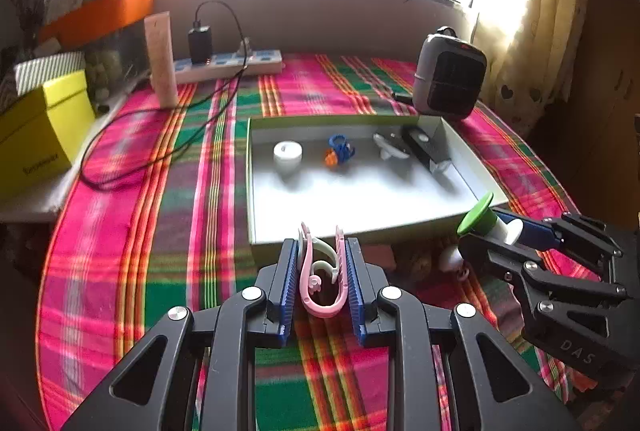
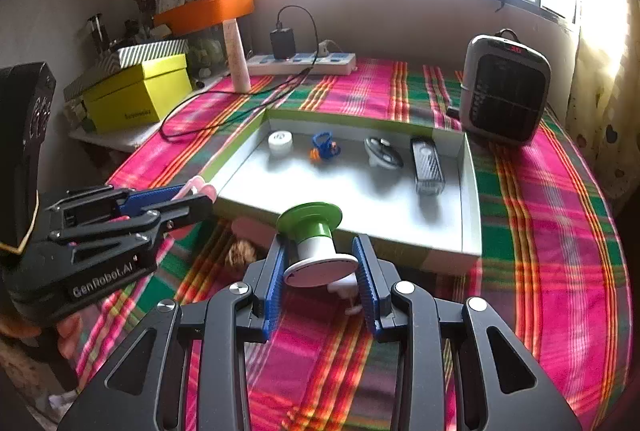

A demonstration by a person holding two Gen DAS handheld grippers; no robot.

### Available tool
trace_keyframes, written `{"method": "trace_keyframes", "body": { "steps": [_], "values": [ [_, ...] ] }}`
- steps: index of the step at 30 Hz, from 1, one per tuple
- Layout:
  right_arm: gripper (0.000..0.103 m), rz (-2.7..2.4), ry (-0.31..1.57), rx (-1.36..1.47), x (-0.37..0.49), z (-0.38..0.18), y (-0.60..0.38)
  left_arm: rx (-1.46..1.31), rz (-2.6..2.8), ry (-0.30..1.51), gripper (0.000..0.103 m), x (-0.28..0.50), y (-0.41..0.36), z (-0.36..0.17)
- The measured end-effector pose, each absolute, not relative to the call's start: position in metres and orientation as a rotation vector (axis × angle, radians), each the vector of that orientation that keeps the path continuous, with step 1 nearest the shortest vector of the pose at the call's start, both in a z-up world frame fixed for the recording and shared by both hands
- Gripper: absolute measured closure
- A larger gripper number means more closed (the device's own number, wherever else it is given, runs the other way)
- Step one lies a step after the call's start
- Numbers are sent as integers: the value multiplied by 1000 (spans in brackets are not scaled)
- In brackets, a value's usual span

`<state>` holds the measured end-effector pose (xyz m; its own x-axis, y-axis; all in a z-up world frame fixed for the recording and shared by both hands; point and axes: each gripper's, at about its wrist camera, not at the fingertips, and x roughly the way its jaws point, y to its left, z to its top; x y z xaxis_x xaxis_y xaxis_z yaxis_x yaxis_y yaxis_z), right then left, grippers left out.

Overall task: Organize objects
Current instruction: 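Lift pink clip and spool and carry them over the tray with both tools, then lower pink clip and spool onto the tray floor with both tools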

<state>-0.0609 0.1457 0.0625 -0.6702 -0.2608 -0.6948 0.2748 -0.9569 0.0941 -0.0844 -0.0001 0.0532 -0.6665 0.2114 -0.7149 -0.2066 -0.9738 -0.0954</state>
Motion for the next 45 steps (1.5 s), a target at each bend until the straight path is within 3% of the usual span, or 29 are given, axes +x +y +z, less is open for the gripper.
{"method": "trace_keyframes", "body": {
  "steps": [24,45],
  "values": [
    [68,-2605,23,1192,-154,42,145,-1236,2674,-32,82,-156,9,31],
    [68,-2514,67,1267,-190,27,128,-1246,2669,51,81,-171,13,17]
  ]
}}
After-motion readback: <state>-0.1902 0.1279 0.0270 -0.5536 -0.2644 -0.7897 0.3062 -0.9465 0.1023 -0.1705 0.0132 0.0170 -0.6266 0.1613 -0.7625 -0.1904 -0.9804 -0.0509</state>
